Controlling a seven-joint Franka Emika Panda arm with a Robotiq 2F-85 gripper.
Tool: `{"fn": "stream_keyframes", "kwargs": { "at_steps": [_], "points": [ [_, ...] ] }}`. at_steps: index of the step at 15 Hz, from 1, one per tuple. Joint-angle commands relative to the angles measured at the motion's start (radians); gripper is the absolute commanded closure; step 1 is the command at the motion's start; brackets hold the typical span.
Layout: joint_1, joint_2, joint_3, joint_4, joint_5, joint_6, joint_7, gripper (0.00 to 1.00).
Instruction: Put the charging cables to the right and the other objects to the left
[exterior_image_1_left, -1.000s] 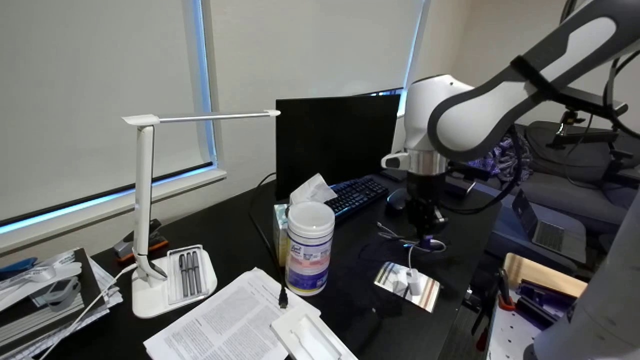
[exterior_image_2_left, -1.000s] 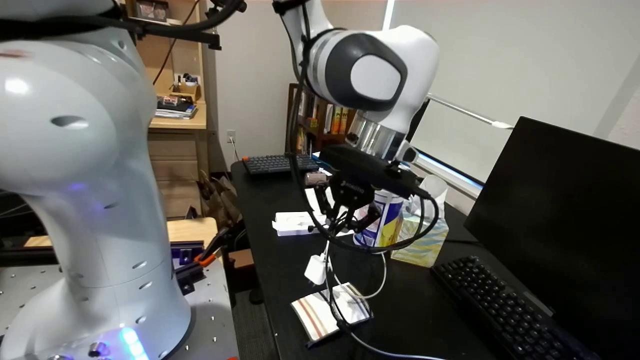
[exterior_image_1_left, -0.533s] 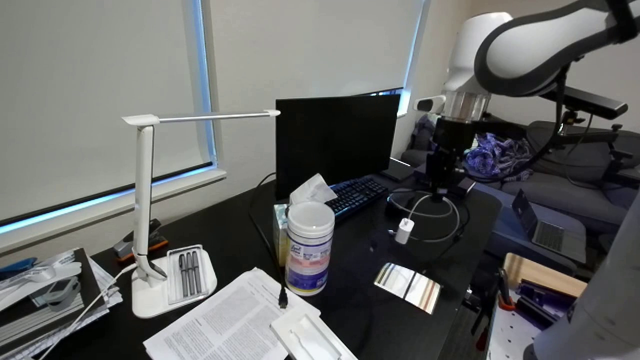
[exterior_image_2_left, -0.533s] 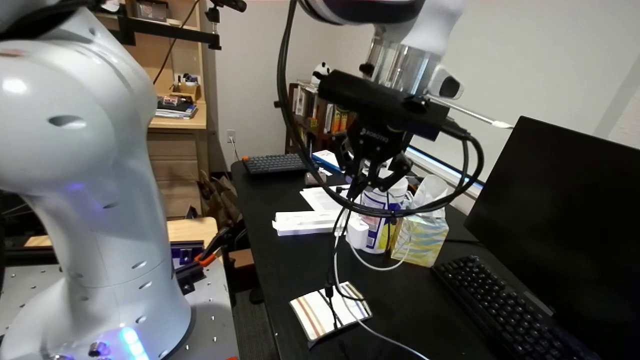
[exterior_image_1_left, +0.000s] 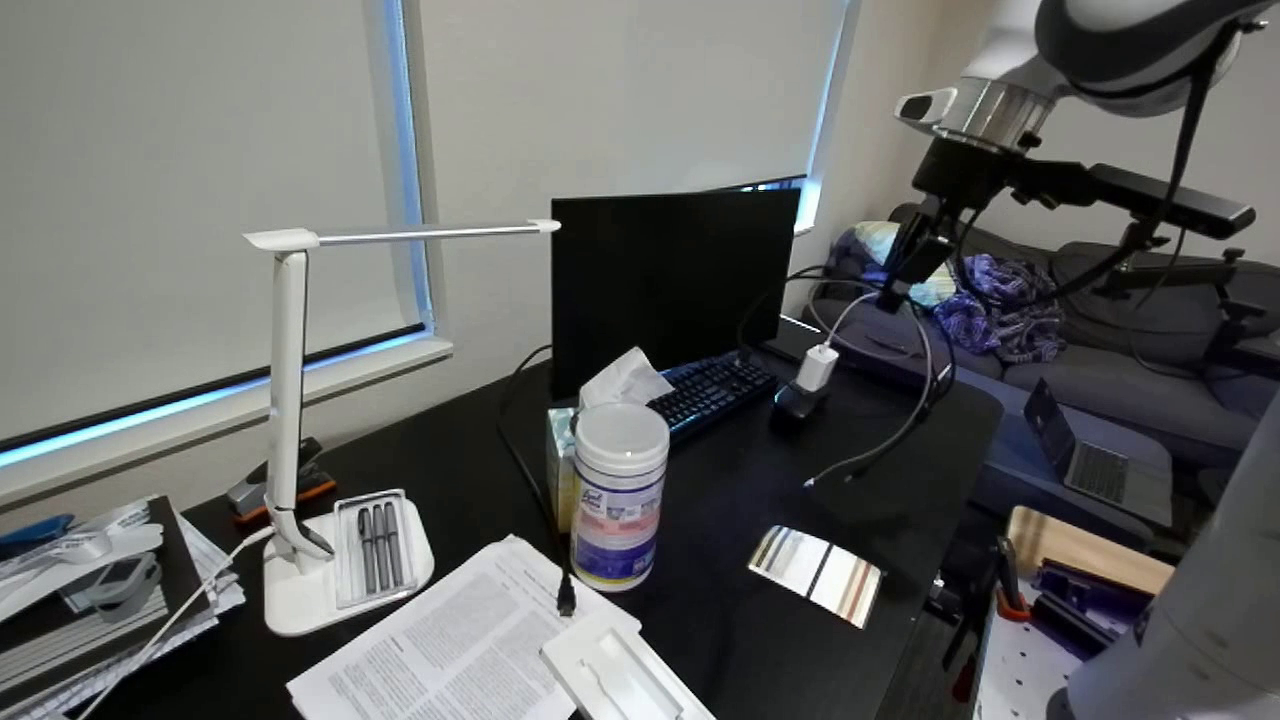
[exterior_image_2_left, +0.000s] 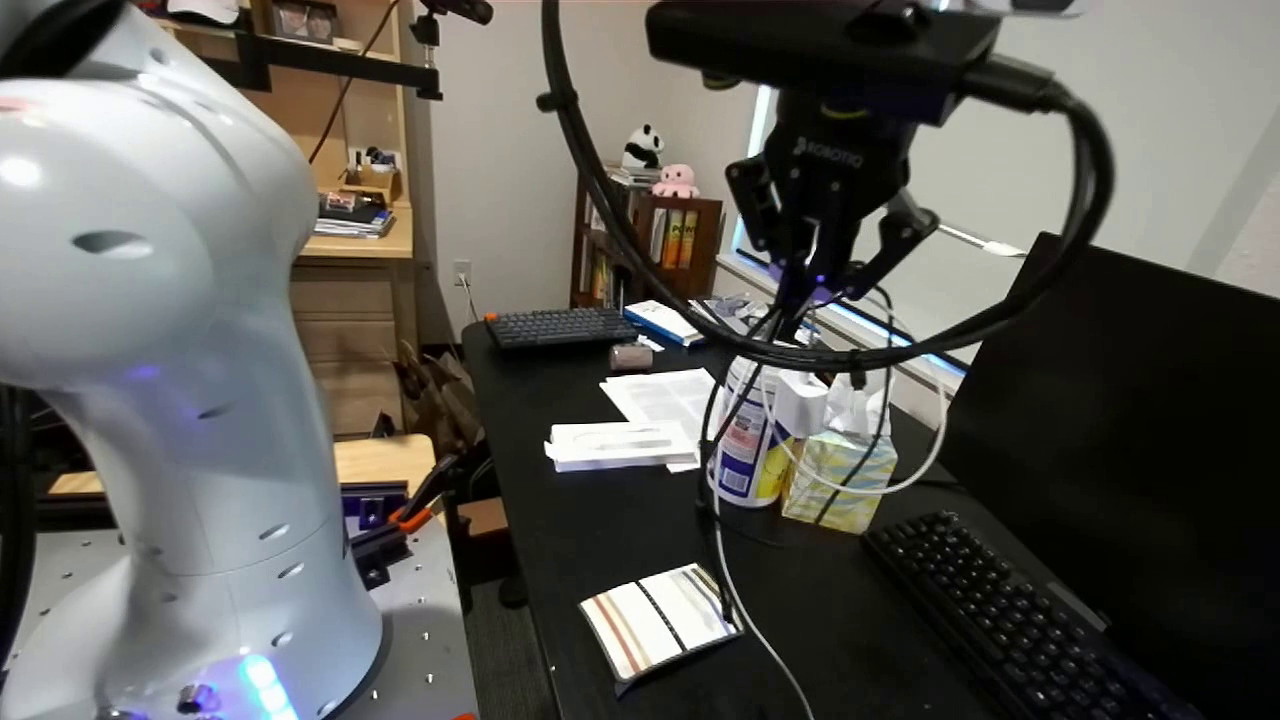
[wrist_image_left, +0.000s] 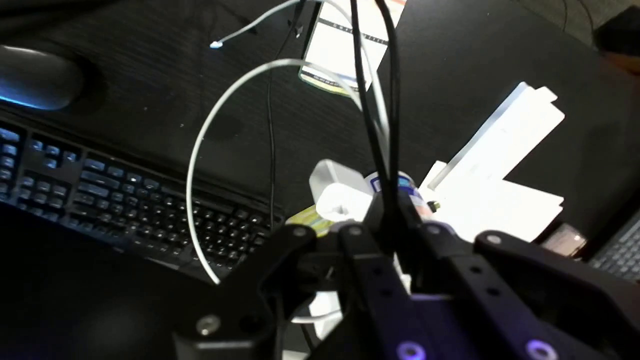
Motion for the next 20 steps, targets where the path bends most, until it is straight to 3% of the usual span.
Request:
{"fn": "stream_keyframes", "kwargs": {
  "at_steps": [1,10,14,16,17,20],
  "points": [
    [-0.035,0.094,-0.066,0.104,0.005,-0.031,0.075,0.95],
    [-0.087,0.366,-0.193,0.221,0.044,0.038,0.188,0.95],
    [-0.137,0.442,-0.208,0.239,0.039,0.052,0.209,0.95],
    [-0.122,0.425,-0.216,0.202,0.051,-0.013,0.085,0.95],
    [-0.151,0.424,-0.195,0.211,0.026,0.027,0.159,0.95],
    [-0.153,0.430,-0.192,0.207,0.026,0.023,0.151,0.94]
  ]
}}
